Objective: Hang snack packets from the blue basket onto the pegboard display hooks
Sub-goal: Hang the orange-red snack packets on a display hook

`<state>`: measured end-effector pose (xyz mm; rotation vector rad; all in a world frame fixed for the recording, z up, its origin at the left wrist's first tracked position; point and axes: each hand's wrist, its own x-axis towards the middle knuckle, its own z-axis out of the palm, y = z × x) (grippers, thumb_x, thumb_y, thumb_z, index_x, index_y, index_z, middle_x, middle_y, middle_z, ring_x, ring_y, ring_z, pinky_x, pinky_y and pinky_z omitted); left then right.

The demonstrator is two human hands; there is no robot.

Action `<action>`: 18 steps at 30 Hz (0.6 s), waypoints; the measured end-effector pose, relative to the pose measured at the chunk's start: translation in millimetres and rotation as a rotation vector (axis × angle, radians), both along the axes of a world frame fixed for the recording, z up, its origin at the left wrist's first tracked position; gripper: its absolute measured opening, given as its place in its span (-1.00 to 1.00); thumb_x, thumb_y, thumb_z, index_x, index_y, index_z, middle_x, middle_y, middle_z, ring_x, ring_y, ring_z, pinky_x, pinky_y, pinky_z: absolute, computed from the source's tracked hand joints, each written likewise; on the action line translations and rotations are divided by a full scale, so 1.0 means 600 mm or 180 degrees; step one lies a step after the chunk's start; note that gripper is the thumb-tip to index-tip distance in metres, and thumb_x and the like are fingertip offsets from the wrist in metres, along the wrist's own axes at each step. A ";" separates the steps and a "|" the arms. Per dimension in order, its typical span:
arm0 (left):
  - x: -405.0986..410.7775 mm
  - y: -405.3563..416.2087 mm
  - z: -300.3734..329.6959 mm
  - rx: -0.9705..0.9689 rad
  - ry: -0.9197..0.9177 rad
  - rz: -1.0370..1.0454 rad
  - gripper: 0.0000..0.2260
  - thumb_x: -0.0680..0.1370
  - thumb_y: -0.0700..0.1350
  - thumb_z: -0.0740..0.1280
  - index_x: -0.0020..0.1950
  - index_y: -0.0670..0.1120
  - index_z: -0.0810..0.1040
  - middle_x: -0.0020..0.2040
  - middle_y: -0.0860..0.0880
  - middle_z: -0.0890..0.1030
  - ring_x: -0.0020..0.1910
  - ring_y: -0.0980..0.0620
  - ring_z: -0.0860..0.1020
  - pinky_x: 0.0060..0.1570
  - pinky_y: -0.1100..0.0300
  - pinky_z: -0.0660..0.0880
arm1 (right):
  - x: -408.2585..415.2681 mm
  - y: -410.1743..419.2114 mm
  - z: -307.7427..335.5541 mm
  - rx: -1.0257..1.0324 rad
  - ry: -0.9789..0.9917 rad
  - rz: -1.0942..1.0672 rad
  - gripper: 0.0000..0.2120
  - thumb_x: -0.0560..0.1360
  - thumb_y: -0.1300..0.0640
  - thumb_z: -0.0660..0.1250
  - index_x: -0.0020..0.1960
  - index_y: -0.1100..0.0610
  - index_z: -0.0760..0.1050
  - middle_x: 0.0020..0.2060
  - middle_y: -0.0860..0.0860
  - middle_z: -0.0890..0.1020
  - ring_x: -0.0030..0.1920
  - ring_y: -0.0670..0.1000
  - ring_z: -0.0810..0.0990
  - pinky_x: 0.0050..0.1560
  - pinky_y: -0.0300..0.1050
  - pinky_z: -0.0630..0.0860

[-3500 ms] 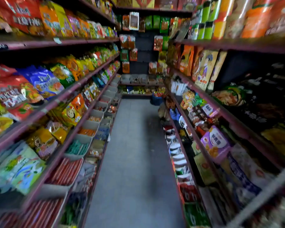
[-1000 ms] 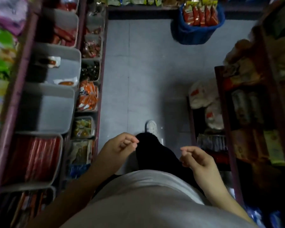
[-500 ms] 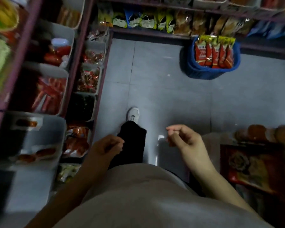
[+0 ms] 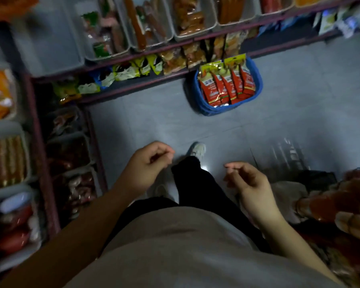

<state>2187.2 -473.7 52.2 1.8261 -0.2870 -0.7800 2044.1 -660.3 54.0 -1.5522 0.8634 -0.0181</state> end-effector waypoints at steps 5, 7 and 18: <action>0.156 -0.168 -0.024 0.0060 -0.0090 -0.0192 -0.73 0.53 -0.33 0.29 -0.17 0.05 0.52 -0.37 0.10 0.56 -0.35 0.29 0.48 -0.17 0.35 0.42 | 0.129 -0.116 -0.041 0.0125 0.0060 -0.0241 -0.78 0.56 0.34 0.24 -0.12 0.09 0.56 -0.35 -0.03 0.60 -0.33 -0.16 0.54 -0.20 -0.33 0.48; 0.199 -0.222 -0.035 0.0116 -0.0038 -0.0151 -0.72 0.53 -0.35 0.29 -0.18 0.05 0.52 -0.36 0.09 0.55 -0.36 0.31 0.50 -0.21 0.43 0.42 | 0.179 -0.172 -0.053 0.0195 0.0109 -0.0274 -0.79 0.56 0.33 0.25 -0.13 0.08 0.57 -0.39 -0.07 0.61 -0.36 -0.20 0.54 -0.22 -0.41 0.47; 0.446 -0.432 -0.320 0.0772 0.0522 -0.0349 -0.82 0.53 -0.21 0.31 -0.15 0.08 0.58 -0.31 0.16 0.62 -0.32 0.29 0.55 -0.27 0.53 0.40 | 0.471 -0.436 -0.324 0.0105 0.0184 -0.0722 -0.80 0.56 0.26 0.27 -0.13 0.02 0.57 -0.40 -0.12 0.62 -0.34 -0.21 0.58 -0.25 -0.37 0.50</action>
